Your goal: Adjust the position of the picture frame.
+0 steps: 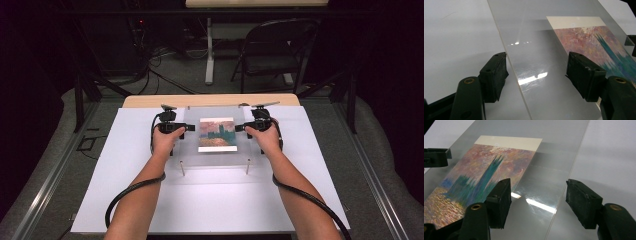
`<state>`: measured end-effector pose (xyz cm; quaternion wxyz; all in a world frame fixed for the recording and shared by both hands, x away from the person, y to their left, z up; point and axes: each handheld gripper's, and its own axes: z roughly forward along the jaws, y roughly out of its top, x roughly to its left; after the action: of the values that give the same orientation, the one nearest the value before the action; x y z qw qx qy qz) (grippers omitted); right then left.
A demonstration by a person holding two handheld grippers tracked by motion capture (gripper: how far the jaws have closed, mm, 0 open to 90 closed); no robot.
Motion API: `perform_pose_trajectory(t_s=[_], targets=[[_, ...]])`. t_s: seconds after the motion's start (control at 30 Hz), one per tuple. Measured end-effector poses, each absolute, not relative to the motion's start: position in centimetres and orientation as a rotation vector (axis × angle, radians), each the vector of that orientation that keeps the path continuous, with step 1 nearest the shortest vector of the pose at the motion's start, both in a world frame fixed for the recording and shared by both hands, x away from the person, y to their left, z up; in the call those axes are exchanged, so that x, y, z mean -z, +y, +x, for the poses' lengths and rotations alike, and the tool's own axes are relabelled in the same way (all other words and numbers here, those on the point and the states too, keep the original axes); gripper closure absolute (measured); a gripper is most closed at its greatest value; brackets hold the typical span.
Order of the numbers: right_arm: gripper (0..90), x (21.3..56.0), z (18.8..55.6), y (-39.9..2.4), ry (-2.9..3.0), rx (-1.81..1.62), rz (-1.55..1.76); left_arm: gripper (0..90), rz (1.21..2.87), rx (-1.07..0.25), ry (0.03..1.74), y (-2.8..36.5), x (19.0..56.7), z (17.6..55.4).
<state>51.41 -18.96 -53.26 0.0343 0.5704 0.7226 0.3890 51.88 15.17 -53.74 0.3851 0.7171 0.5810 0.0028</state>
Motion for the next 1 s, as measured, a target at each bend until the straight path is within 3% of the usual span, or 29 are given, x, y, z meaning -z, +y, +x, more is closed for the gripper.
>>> perform_pose_trajectory(t_s=[1.0], targets=[[31.4, 53.89, 51.81, -18.91, 2.233, -1.256, 1.819, 25.6, 1.812, 0.092, 1.504, 14.58, 54.06, 52.08]])
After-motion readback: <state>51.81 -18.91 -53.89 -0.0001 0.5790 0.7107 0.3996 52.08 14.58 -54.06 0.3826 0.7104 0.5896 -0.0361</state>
